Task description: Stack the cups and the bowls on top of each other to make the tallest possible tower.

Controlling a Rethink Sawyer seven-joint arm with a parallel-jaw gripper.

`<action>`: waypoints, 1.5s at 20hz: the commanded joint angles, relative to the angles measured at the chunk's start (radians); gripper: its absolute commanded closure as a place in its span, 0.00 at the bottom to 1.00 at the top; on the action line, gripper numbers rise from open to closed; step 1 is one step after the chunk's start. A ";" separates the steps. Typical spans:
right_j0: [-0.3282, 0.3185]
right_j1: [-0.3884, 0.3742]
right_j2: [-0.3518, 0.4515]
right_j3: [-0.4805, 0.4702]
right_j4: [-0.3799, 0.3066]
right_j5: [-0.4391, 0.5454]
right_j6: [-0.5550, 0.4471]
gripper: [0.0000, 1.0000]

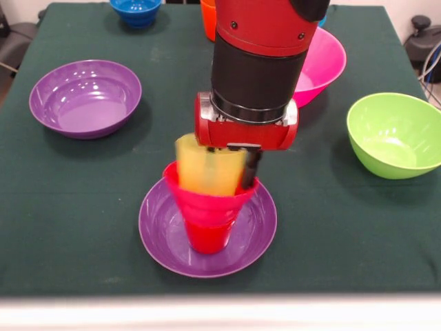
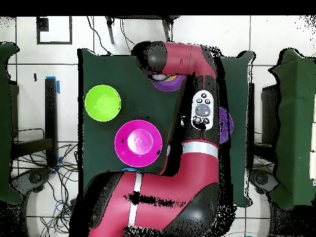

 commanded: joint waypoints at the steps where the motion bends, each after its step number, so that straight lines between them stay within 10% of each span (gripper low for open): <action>1: 0.012 0.050 0.051 0.006 -0.038 0.058 -0.031 0.00; 19: 0.014 0.073 0.043 -0.041 -0.028 0.113 -0.029 0.00; 30: -0.002 0.061 0.068 -0.179 0.009 0.382 -0.085 0.00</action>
